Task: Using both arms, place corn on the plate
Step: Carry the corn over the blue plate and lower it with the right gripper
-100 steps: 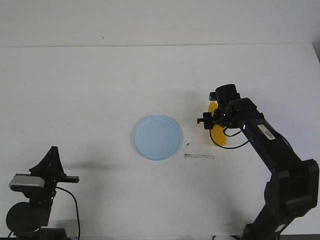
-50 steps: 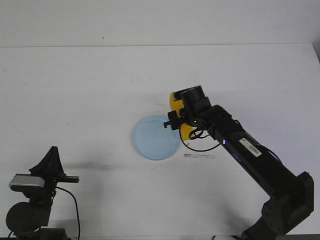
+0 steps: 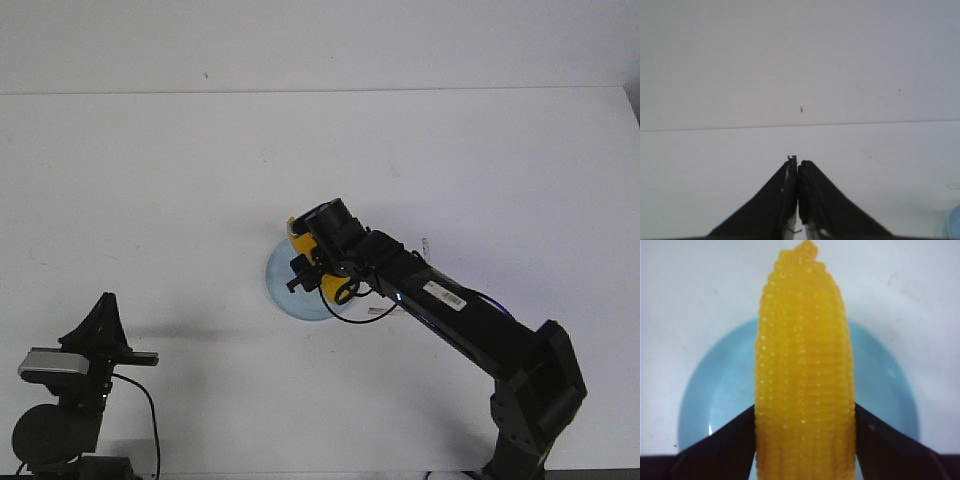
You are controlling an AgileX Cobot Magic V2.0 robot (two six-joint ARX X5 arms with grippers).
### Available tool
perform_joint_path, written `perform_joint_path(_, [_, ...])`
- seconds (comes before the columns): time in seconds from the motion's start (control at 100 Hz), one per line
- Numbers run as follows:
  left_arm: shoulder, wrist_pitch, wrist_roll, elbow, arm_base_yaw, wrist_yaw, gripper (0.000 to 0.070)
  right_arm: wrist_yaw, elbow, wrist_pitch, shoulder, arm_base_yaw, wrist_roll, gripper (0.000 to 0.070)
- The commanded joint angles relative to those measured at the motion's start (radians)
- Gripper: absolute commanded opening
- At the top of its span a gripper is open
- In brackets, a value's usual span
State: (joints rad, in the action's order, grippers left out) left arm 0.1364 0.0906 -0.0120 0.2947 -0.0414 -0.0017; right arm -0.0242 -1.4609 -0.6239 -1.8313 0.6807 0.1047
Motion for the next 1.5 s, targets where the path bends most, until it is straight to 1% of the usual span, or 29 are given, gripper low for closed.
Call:
perform_joint_path(0.0, [-0.001, 0.013, 0.001, 0.01, 0.0, -0.002, 0.0001, -0.001, -0.021, -0.008, -0.032, 0.021, -0.017, 0.0339])
perform_joint_path(0.24, [-0.001, 0.012, 0.001, 0.01, 0.0, -0.002, 0.0001, 0.006, -0.034, -0.004, -0.055, 0.02, -0.017, 0.0339])
perform_joint_path(0.56, [-0.001, 0.012, 0.001, 0.01, 0.0, -0.002, 0.0001, 0.005, -0.034, 0.037, -0.063, 0.018, -0.017, 0.034])
perform_joint_path(0.71, [-0.001, 0.012, 0.001, 0.01, 0.0, -0.002, 0.0001, 0.005, -0.034, 0.018, -0.079, 0.018, -0.017, 0.034])
perform_joint_path(0.95, [-0.001, 0.012, 0.001, 0.01, 0.0, -0.002, 0.0001, 0.005, -0.034, 0.023, -0.091, 0.019, -0.017, 0.0341])
perform_joint_path(1.02, [-0.001, 0.012, 0.001, 0.01, 0.0, -0.002, 0.0001, 0.005, -0.034, 0.028, -0.092, 0.019, -0.017, 0.0373])
perform_joint_path(1.05, [-0.001, 0.012, 0.001, 0.01, 0.0, -0.002, 0.0001, 0.005, -0.034, 0.029, -0.092, 0.019, -0.017, 0.0399])
perform_joint_path(1.12, [-0.001, 0.012, 0.001, 0.01, 0.0, -0.002, 0.0001, 0.005, -0.034, 0.03, -0.092, 0.019, -0.017, 0.0482])
perform_joint_path(1.16, [-0.001, 0.012, 0.001, 0.01, 0.0, -0.002, 0.0001, 0.005, -0.034, 0.03, -0.092, 0.019, -0.017, 0.0502])
perform_joint_path(1.49, [-0.001, 0.012, 0.001, 0.01, 0.0, -0.002, 0.0001, 0.006, -0.051, 0.045, -0.091, 0.02, -0.016, 0.0502])
